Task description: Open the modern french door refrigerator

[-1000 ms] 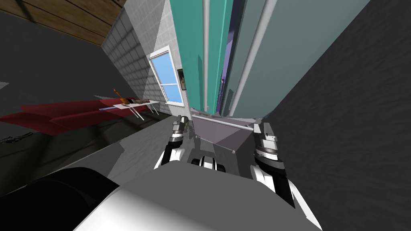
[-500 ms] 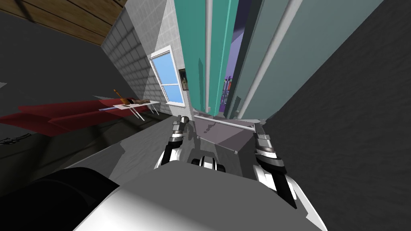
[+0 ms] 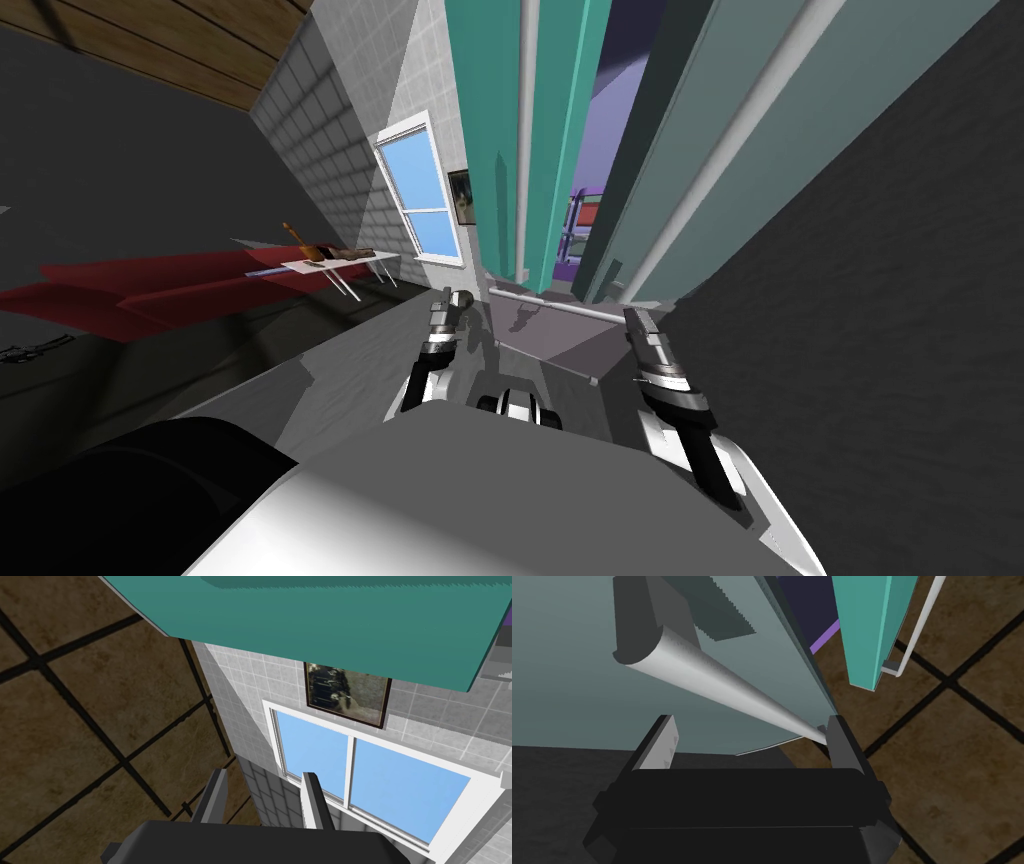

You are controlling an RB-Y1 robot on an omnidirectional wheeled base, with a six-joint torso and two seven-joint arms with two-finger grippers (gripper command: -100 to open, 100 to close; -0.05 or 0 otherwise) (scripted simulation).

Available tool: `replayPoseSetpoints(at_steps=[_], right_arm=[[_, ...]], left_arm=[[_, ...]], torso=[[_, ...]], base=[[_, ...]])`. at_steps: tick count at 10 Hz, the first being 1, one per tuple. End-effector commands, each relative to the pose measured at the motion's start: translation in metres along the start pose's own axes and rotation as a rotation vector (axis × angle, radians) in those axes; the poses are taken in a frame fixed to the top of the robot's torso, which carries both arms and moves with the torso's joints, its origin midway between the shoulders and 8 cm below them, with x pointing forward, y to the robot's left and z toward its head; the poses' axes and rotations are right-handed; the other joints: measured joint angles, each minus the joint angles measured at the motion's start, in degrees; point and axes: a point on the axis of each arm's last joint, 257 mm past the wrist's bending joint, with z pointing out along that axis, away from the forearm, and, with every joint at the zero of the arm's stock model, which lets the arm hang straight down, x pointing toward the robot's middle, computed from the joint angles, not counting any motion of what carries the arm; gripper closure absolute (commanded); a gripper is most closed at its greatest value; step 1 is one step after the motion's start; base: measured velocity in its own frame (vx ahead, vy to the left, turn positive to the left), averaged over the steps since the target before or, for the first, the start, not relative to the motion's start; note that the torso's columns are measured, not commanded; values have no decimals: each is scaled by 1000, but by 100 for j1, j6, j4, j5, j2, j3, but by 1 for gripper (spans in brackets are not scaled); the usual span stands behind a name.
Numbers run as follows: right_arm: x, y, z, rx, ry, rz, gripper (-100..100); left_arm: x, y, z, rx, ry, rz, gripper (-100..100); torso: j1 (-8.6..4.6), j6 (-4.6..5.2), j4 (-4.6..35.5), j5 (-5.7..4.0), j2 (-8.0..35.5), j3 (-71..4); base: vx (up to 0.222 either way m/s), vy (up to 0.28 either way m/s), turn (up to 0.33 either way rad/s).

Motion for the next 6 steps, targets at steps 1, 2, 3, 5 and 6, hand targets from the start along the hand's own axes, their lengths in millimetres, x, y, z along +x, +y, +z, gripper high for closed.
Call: replayPoseSetpoints(at_steps=[1,2,3,5,6], right_arm=[[4,-12,-1,8,30,-139,-100],[4,-12,-1,8,30,-145,-100],[7,-24,-3,15,56,-238,-100],[9,-36,-4,24,82,-343,-100],[9,-36,-4,23,82,-372,-100]], left_arm=[[0,0,0,0,0,0,0],[0,0,0,0,0,0,0],[0,0,0,0,0,0,0],[0,0,0,0,0,0,0],[0,0,0,0,0,0,0]], torso=[[7,0,-2,1,-7,-4],[-3,0,-2,0,-7,-5],[-24,0,-2,-7,-5,-3],[5,-1,-2,1,-6,-4],[17,-1,-2,4,-5,-3]], base=[[17,110,-7],[9,39,0],[17,73,4],[16,105,-4],[19,115,-4]])
